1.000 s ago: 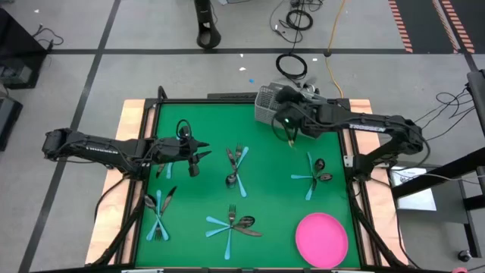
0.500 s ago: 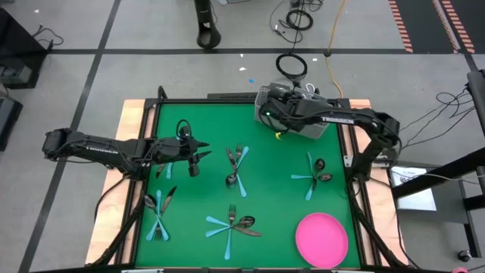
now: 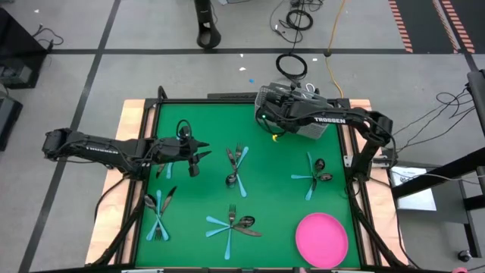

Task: Sort silverware
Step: Put the blue fork into the silverware basket

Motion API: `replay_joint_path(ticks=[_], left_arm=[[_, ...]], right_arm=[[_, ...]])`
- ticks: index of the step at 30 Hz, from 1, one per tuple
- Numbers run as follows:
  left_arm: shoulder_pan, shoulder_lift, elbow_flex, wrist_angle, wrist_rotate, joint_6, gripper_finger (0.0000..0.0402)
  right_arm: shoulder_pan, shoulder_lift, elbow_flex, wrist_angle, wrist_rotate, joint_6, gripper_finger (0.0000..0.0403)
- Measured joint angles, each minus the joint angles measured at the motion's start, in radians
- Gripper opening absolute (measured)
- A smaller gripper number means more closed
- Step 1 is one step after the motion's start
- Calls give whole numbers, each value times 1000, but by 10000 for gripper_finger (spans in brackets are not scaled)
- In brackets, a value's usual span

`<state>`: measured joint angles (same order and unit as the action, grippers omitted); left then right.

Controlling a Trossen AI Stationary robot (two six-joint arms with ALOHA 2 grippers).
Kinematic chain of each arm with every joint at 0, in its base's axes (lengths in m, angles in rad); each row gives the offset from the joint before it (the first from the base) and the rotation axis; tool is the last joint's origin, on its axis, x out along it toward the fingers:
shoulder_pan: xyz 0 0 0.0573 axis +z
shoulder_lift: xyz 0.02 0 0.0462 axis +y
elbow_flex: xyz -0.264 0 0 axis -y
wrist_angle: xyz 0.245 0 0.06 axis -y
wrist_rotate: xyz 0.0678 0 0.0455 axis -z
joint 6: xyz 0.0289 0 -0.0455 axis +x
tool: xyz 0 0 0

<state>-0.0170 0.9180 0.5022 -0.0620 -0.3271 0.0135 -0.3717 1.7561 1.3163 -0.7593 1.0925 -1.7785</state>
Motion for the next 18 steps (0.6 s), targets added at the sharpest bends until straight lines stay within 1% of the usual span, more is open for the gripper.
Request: replay_joint_path(ticks=[7,12,18], left_arm=[[0,0,0,0,0,0,132],[0,0,0,0,0,-1,132],[0,0,0,0,0,-1,132]], right_arm=[[0,0,0,0,-52,49,28],[4,0,0,0,-53,86,34],[14,0,0,0,-68,113,64]])
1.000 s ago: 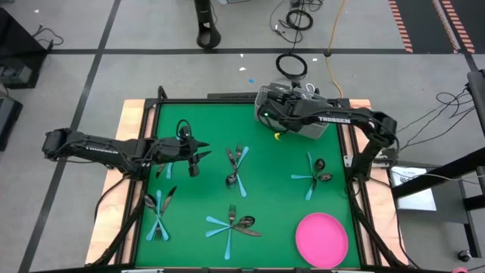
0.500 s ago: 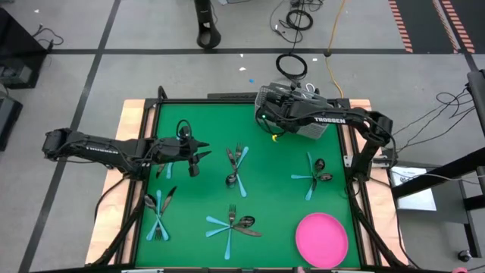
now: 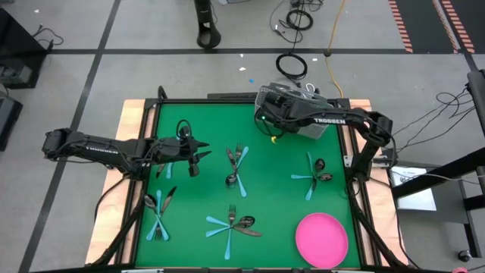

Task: Sort silverware
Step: Put the blue fork into the silverware basket

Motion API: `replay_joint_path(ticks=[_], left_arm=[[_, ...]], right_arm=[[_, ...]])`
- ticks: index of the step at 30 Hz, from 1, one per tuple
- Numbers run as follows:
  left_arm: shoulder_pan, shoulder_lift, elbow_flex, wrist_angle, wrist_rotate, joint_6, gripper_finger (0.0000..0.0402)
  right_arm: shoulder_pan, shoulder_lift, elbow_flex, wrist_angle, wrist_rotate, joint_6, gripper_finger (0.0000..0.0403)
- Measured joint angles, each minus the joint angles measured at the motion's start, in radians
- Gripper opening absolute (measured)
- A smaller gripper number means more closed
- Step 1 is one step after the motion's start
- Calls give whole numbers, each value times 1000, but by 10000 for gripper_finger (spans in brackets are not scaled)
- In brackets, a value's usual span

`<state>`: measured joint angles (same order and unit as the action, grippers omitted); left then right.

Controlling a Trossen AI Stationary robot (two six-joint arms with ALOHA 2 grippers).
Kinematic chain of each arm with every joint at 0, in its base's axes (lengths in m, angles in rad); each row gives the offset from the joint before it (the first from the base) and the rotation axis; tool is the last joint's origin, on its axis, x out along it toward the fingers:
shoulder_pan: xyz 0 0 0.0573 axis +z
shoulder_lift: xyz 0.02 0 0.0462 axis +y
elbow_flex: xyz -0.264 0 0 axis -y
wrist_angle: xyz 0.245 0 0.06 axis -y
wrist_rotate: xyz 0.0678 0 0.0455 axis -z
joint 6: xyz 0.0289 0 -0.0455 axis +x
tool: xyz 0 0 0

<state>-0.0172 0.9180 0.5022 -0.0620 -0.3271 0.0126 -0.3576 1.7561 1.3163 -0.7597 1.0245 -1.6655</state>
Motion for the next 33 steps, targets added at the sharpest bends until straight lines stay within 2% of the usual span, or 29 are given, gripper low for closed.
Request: replay_joint_path(ticks=[3,9,13,18,21,24,27,33], left_arm=[[0,0,0,0,0,0,132],[0,0,0,0,0,0,132],[0,0,0,1,0,-1,132],[-1,0,0,0,1,-2,132],[-1,0,0,0,5,-2,132],[-1,0,0,0,6,-4,132],[-1,0,0,0,7,-6,132],[-1,0,0,4,8,-16,132]], right_arm=[[10,0,0,1,-8,1,85],[53,-12,7,-3,52,5,120],[95,-58,47,-1,24,12,127],[141,-120,102,1,-10,120,127],[168,-162,121,1,-14,286,128],[201,-202,123,0,-81,532,128],[242,-235,124,2,-219,814,128],[292,-241,124,102,-599,1453,128]])
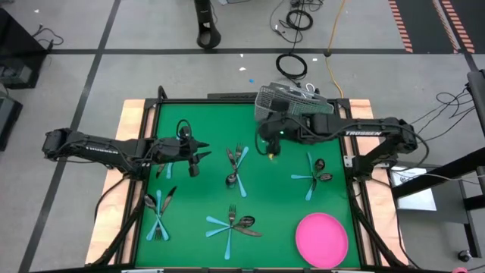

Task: Sort silverware
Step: Put the blue fork into the silverware basket

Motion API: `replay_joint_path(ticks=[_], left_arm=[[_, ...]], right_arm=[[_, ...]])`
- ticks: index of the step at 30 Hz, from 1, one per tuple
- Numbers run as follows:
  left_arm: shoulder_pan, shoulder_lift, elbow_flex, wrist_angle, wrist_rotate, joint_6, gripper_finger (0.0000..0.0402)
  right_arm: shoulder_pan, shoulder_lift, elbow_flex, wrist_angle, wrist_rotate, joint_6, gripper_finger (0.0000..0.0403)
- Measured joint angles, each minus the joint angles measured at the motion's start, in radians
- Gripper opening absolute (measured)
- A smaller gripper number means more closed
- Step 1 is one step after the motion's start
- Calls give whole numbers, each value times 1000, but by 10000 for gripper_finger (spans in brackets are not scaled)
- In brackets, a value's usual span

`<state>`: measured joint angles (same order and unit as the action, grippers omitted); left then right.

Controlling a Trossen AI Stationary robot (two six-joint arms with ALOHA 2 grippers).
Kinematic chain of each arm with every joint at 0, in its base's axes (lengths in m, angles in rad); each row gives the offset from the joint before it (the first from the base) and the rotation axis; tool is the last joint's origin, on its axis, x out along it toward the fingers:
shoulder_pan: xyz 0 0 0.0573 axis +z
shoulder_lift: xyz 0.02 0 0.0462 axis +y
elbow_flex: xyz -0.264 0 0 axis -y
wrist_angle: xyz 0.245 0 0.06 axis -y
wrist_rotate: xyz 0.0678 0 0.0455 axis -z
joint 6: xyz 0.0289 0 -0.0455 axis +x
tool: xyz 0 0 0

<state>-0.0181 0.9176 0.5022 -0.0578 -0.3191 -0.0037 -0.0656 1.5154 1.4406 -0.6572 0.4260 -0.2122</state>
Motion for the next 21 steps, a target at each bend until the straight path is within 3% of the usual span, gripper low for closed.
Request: replay_joint_path(ticks=[4,8,21], left_arm=[[-2,0,0,0,1,-16,132],[-16,0,-8,-6,16,-17,132],[-41,0,-17,-28,48,-42,132]], right_arm=[[4,25,0,113,-185,333,128],[16,50,0,143,-303,454,128],[103,87,-1,190,-328,640,128]])
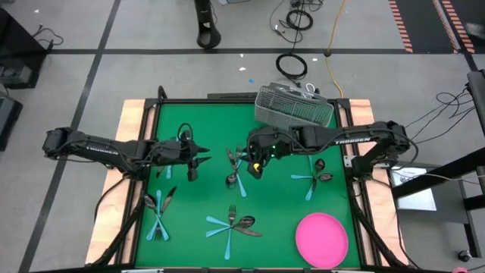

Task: Sort silverware
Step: Put the blue fork into the silverware basket

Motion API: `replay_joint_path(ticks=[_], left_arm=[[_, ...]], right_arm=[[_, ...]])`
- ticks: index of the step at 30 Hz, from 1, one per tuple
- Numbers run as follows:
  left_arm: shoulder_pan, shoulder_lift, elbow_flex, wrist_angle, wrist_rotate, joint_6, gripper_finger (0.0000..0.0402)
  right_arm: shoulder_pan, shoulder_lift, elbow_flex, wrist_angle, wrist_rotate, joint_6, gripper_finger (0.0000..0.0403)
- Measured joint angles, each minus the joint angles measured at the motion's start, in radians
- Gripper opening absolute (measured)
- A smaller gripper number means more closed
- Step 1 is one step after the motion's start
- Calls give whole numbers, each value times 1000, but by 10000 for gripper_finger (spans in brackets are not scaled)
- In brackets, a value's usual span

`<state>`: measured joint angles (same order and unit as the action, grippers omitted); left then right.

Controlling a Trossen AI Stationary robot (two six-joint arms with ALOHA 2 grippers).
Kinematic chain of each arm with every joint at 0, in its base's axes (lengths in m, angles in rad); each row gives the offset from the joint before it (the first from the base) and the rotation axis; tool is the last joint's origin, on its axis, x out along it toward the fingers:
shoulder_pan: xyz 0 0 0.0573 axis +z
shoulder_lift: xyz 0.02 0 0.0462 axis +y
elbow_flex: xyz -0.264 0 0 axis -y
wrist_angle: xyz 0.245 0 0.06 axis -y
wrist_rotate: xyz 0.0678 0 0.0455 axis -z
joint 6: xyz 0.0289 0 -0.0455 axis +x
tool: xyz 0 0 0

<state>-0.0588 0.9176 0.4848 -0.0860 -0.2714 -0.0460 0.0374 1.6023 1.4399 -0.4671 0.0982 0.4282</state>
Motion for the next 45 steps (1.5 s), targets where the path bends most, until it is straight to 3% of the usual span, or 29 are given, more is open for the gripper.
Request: replay_joint_path(ticks=[7,13,20,30,37,45], left_arm=[[-45,-17,50,-213,-11,-181,132],[-154,-15,62,-219,20,-284,132],[-276,-14,62,-218,9,-279,132],[-334,-14,62,-223,2,-227,132],[-391,-14,62,-245,5,-233,132],[-467,-14,62,-246,5,-237,132]], right_arm=[[10,9,0,-7,3,112,128],[20,58,0,-36,2,153,128],[91,138,0,1,-2,288,128],[188,223,25,137,5,496,128],[242,387,251,78,4,521,123],[289,657,733,-315,6,514,94]])
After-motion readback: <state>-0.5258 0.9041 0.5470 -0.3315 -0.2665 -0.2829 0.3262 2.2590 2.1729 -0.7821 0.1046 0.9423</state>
